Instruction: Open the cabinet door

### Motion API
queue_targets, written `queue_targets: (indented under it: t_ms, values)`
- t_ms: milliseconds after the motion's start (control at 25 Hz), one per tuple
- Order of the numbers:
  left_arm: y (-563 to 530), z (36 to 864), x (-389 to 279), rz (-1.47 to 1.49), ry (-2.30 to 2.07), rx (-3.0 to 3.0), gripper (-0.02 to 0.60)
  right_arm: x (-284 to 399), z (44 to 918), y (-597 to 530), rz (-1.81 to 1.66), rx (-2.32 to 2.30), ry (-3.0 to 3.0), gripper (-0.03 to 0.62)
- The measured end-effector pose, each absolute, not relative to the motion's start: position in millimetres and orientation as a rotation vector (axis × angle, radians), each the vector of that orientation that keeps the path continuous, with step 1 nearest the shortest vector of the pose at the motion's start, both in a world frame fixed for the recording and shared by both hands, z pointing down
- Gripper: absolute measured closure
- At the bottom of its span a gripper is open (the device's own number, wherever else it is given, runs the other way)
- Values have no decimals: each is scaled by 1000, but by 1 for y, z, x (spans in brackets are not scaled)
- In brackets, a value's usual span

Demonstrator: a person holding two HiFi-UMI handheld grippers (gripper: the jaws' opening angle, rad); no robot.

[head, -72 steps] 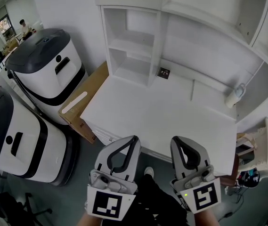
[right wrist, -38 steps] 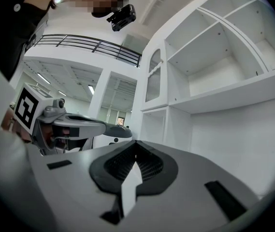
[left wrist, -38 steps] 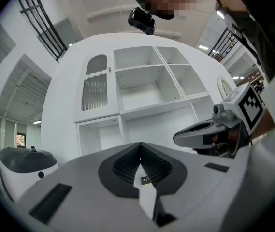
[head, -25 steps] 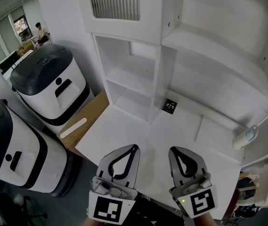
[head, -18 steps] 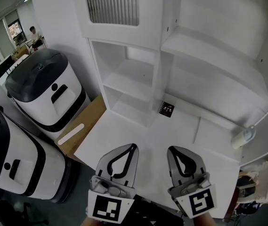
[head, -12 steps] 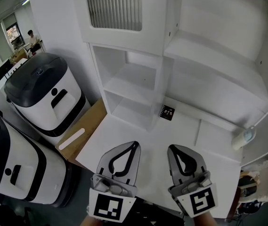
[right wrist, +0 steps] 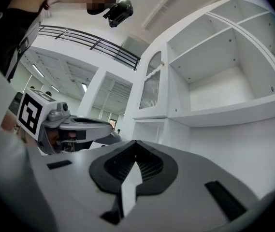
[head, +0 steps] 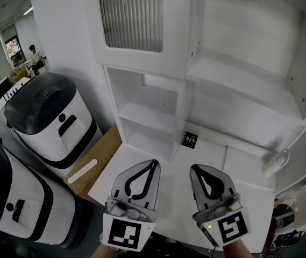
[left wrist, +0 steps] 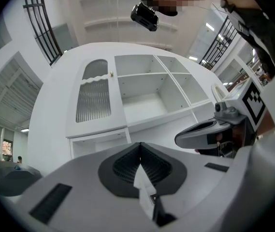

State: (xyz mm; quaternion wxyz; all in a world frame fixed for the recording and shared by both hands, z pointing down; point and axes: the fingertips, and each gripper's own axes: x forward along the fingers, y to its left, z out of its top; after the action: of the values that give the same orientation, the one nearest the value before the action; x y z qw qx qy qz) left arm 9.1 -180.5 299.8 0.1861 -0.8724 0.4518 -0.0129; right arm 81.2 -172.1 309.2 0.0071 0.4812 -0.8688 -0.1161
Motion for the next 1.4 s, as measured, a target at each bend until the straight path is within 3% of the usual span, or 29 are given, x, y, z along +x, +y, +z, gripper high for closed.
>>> queue_targets:
  t_ms: [1400]
  values:
    - [-221,201,12,110,1174,-2278,584,80,202,-207,-724,1501,-2690,592]
